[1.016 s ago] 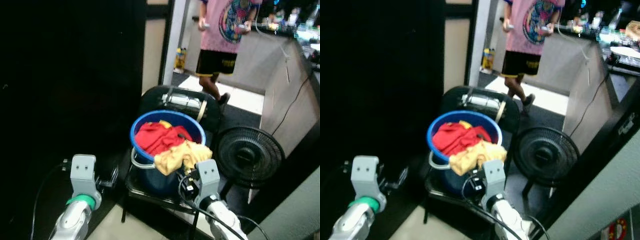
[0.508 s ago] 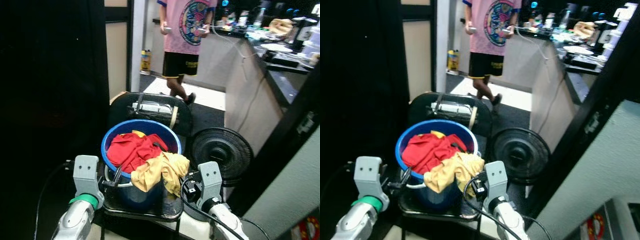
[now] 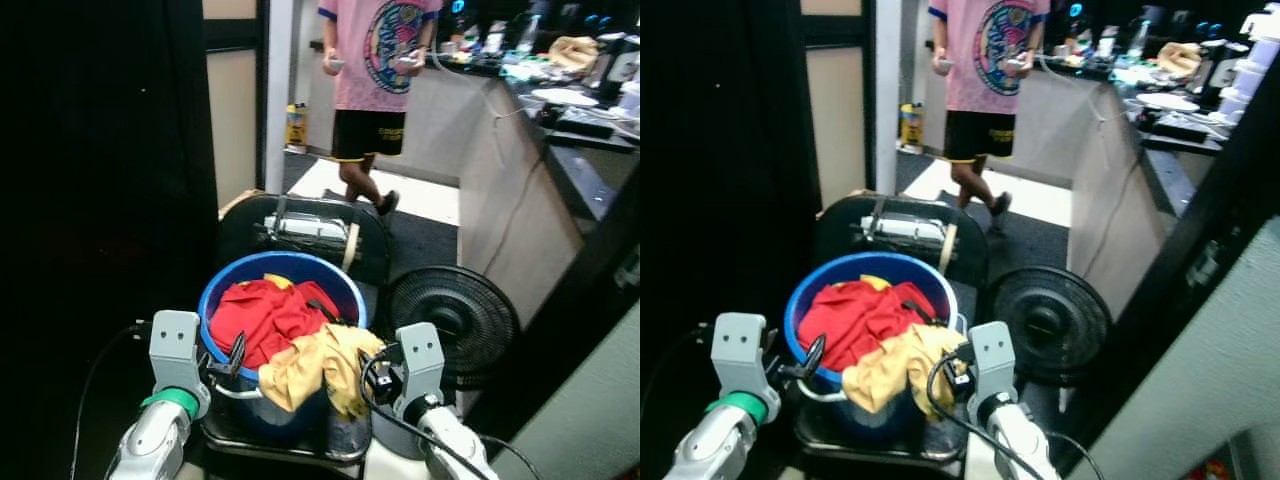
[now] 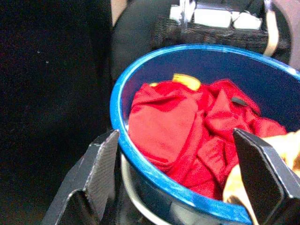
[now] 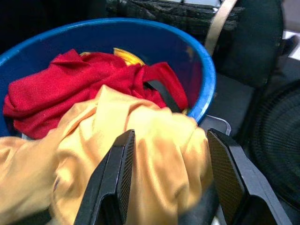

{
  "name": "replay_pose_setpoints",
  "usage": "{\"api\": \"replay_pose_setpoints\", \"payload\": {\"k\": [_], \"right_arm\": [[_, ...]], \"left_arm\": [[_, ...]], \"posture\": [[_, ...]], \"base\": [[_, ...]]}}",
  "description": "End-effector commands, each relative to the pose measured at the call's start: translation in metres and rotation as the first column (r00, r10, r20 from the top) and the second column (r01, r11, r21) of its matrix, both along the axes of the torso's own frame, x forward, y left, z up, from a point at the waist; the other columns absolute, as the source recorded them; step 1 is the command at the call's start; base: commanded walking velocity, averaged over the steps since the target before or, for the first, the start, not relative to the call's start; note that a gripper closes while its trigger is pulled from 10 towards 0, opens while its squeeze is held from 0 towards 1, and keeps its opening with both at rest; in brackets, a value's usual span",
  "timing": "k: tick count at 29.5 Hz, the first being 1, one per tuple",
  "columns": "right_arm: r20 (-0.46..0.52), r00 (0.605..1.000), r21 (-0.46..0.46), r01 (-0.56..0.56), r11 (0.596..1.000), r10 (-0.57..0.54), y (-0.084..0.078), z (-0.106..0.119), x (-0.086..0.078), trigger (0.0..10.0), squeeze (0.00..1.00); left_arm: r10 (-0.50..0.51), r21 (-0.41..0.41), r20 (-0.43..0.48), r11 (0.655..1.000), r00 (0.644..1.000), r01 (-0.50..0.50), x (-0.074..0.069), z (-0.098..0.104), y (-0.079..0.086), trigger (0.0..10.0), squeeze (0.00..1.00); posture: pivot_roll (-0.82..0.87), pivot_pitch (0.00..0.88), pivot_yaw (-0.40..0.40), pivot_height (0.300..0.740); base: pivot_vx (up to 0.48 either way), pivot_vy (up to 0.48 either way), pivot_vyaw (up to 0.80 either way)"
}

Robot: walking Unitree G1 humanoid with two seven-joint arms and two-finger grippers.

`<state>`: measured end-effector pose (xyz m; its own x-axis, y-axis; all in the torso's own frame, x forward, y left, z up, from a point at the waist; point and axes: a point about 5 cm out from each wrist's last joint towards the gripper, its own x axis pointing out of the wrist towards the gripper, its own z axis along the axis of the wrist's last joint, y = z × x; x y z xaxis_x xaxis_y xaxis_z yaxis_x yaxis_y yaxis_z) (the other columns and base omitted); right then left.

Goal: Clothes washing

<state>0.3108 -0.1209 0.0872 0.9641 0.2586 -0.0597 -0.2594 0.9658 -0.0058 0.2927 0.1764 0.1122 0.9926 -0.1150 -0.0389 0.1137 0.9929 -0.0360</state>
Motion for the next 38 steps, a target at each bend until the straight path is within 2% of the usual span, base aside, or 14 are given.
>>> {"api": "replay_pose_setpoints", "payload": {"k": [1,3,4,8,14,20,22,26,28,29,32,33,35,38], "right_arm": [[-0.013,1.0,0.001,0.024,1.0,-0.024,-0.003,-0.004,-0.001,10.0,0.0],[-0.012,0.999,0.014,0.038,0.999,-0.037,0.0,-0.005,0.0,10.0,0.0],[-0.012,0.998,0.026,0.054,0.998,-0.054,0.001,-0.007,-0.002,10.0,0.0],[-0.016,0.997,0.035,0.073,0.997,-0.073,0.001,-0.01,-0.005,10.0,0.0],[-0.02,0.997,0.03,0.076,0.997,-0.076,-0.002,-0.011,-0.006,10.0,0.0],[-0.022,0.998,0.002,0.055,0.998,-0.055,-0.004,-0.01,-0.004,10.0,0.0],[-0.015,0.999,0.003,0.051,0.999,-0.051,-0.004,-0.007,-0.003,10.0,0.0],[0.027,0.998,0.059,0.046,0.997,-0.048,-0.003,0.002,-0.001,10.0,0.0],[0.067,0.997,0.115,0.016,0.993,-0.024,0.0,0.012,0.001,10.0,0.0],[0.067,0.997,0.115,0.016,0.993,-0.024,0.0,0.012,0.001,10.0,0.0],[0.109,0.99,0.151,-0.105,0.983,0.089,0.011,0.023,0.0,10.0,0.0],[0.109,0.99,0.151,-0.105,0.983,0.089,0.011,0.023,0.0,10.0,0.0],[0.116,0.975,0.183,-0.209,0.961,0.19,0.02,0.028,-0.002,10.0,0.0],[0.122,0.959,0.175,-0.276,0.945,0.257,0.026,0.031,-0.005,10.0,0.0]], "left_arm": [[-0.023,-0.006,-0.004,1.0,1.0,0.023,0.002,0.002,-0.002,10.0,0.0],[-0.03,0.004,-0.007,1.0,1.0,0.03,0.004,0.003,0.001,10.0,0.0],[-0.036,0.012,-0.013,0.999,0.999,0.036,0.006,0.004,0.006,10.0,0.0],[-0.046,0.021,-0.016,0.999,0.999,0.047,0.008,0.006,0.009,10.0,0.0],[-0.05,0.019,-0.013,0.999,0.999,0.05,0.008,0.007,0.009,10.0,0.0],[-0.033,-0.018,-0.015,0.999,0.999,0.033,0.006,0.005,0.006,10.0,0.0],[-0.024,-0.02,0.008,1.0,1.0,0.024,0.006,0.008,0.008,10.0,0.0],[-0.022,-0.038,0.08,0.999,0.997,0.025,0.008,0.024,0.013,10.0,0.0],[-0.042,-0.052,0.158,0.997,0.987,0.051,0.01,0.043,0.015,10.0,0.0],[-0.042,-0.052,0.158,0.997,0.987,0.051,0.01,0.043,0.015,10.0,0.0],[-0.082,-0.051,0.202,0.994,0.976,0.095,0.009,0.056,0.014,10.0,0.0],[-0.082,-0.051,0.202,0.994,0.976,0.095,0.009,0.056,0.014,10.0,0.0],[-0.102,-0.041,0.213,0.993,0.972,0.114,0.007,0.059,0.013,10.0,0.0],[-0.116,-0.029,0.214,0.992,0.97,0.125,0.006,0.06,0.012,10.0,0.0]], "posture": [[0.04,0.0,0.084,0.74],[0.04,0.0,0.084,0.74],[0.05,0.0,0.115,0.74],[0.04,0.0,0.113,0.74],[0.04,0.002,0.099,0.74],[0.02,0.006,0.058,0.74],[0.02,0.007,0.051,0.74],[0.02,0.006,0.039,0.74],[0.02,0.007,0.023,0.74],[0.02,0.007,0.023,0.74],[0.02,0.006,0.01,0.74],[0.02,0.006,0.01,0.74],[0.02,0.006,0.006,0.74],[0.02,0.005,0.004,0.74]], "base": [[0.315,0.0,0.0],[0.315,0.0,0.0],[0.315,0.0,0.0],[0.314,0.0,0.0],[0.313,0.0,0.0],[0.142,0.0,0.0],[0.0,0.0,0.0],[0.0,0.0,0.0],[0.0,0.0,0.0],[0.0,0.0,0.0],[0.0,0.0,0.0],[0.0,0.0,0.0],[0.0,0.0,0.0],[0.0,0.0,0.0]]}}
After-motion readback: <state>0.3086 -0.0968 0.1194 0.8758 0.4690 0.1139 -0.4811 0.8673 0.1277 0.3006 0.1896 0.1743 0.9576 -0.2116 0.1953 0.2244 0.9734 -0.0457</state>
